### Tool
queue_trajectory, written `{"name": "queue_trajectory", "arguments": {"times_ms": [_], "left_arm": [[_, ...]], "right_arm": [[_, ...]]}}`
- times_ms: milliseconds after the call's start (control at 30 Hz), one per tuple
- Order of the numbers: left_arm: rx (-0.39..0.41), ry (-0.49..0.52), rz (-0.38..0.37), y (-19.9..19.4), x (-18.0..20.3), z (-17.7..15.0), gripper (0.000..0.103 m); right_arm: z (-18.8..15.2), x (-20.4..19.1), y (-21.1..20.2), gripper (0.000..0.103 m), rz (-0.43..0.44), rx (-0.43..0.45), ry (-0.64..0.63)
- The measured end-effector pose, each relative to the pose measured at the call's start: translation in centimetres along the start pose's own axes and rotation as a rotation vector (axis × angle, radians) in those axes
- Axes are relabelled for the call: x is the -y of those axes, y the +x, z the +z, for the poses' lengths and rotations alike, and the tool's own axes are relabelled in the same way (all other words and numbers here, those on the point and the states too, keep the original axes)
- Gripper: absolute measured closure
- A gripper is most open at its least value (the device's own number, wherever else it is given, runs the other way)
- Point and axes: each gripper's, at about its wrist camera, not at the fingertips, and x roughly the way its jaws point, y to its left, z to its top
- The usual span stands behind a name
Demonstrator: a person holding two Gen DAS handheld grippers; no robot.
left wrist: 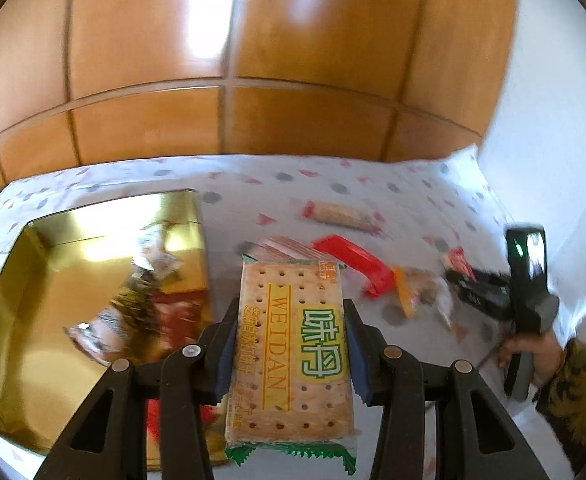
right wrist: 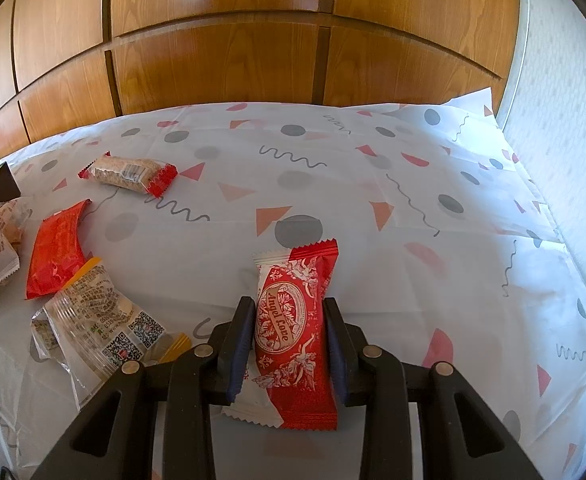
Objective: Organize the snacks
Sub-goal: 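Carry the cracker packet over the gold tray and open the left tool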
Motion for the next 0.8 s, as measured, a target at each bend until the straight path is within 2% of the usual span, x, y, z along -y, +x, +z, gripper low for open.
{"name": "queue_trajectory", "arguments": {"times_ms": [100, 233, 400, 600, 733, 800], "left_arm": [[0.01, -0.101, 0.038, -0.6, -4.0, 1.5, 0.056], [0.018, -0.215, 0.132, -1.0, -9.9, 3.2, 0.056], [-0.031, -0.31, 0.207, 0.4, -15.5, 4.2, 0.056], [-0.097, -0.314, 0.274, 3.6, -18.4, 4.8, 0.056], [-0.129, -0.295, 0.296, 6.4, -19.4, 5.5, 0.055], [-0.148, -0.293, 0.283, 7.4, -19.7, 5.5, 0.051]], "right_arm": [[0.0, 0.0, 0.0, 0.069, 0.001, 0.0, 0.002], [0.0, 0.0, 0.0, 0.069, 0.007, 0.0, 0.007], [0.0, 0.1, 0.1, 0.069, 0.01, -0.001, 0.012], [0.0, 0.1, 0.1, 0.069, 0.011, 0.0, 0.011], [0.0, 0.1, 0.2, 0.069, 0.01, -0.001, 0.011], [0.0, 0.1, 0.2, 0.069, 0.011, -0.001, 0.013]]}}
